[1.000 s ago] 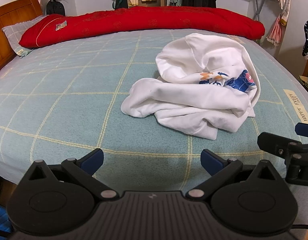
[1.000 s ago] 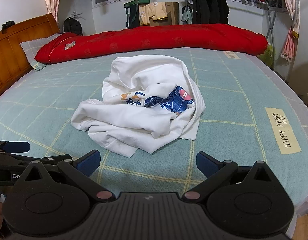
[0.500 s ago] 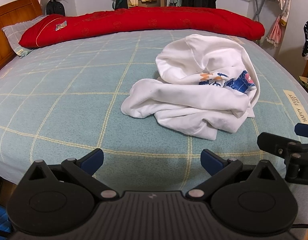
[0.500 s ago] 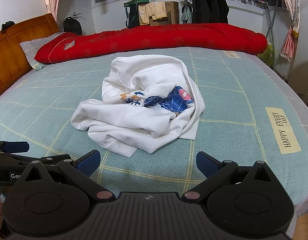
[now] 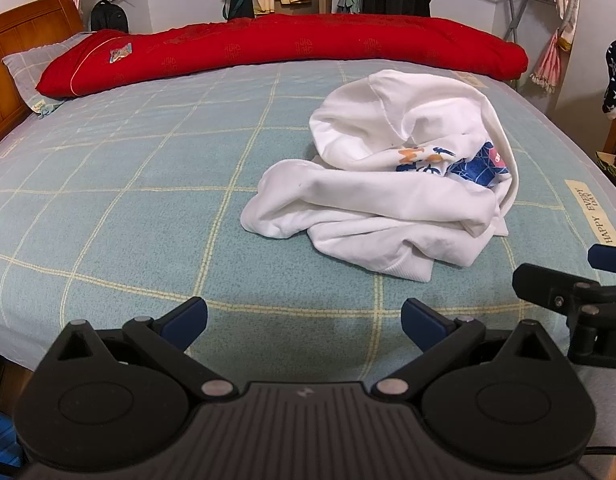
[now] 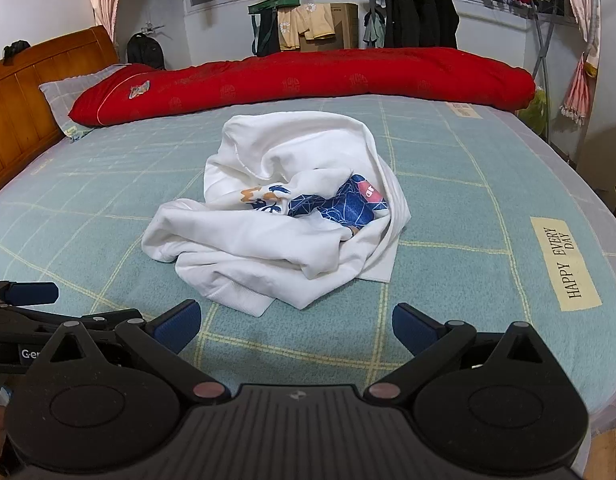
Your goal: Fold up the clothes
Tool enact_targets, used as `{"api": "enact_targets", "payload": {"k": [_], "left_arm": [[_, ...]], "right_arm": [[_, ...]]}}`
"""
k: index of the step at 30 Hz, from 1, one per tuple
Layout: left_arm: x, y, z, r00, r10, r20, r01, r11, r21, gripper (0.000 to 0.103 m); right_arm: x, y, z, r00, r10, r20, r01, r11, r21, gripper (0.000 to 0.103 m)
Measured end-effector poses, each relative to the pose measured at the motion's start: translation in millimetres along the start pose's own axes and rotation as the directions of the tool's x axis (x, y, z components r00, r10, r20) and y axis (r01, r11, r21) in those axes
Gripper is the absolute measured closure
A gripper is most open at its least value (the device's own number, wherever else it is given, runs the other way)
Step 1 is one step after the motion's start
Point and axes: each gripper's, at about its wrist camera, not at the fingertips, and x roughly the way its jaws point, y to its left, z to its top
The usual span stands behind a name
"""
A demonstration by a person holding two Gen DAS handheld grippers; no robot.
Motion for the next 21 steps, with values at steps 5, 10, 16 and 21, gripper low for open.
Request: {"api": "enact_targets", "payload": {"k": [5,10,16,21], "left_arm": [[0.9,0.1,0.3,1.000,0.000,-0.001,0.000,1.000,-0.002,0.001],[1.5,0.0,0.7,1.000,0.000,-0.002,0.000,1.000,-0.001,0.001],[3.6,-0.4,1.9,1.000,-0.001,-0.004,0.001,1.000,0.003,0.001],[8.1,-0.3,4.5,1.000,-0.003,-0.008,0.003,1.000,0.005,0.001]], "right_arm": [[0.2,0.1,0.1,1.000,0.001,0.000,-0.001,1.000,-0.003,0.000],[1.1,-0.6,0.6,1.000,0.002,-0.003,-0.002,1.000,-0.001,0.000],[2.8,-1.9,1.9,1.000,0.002,-0.005,-0.002,1.000,0.000,0.000],[6.5,-5.6,5.7,1.000,-0.004,-0.008,0.004,1.000,0.004,0.000]]}}
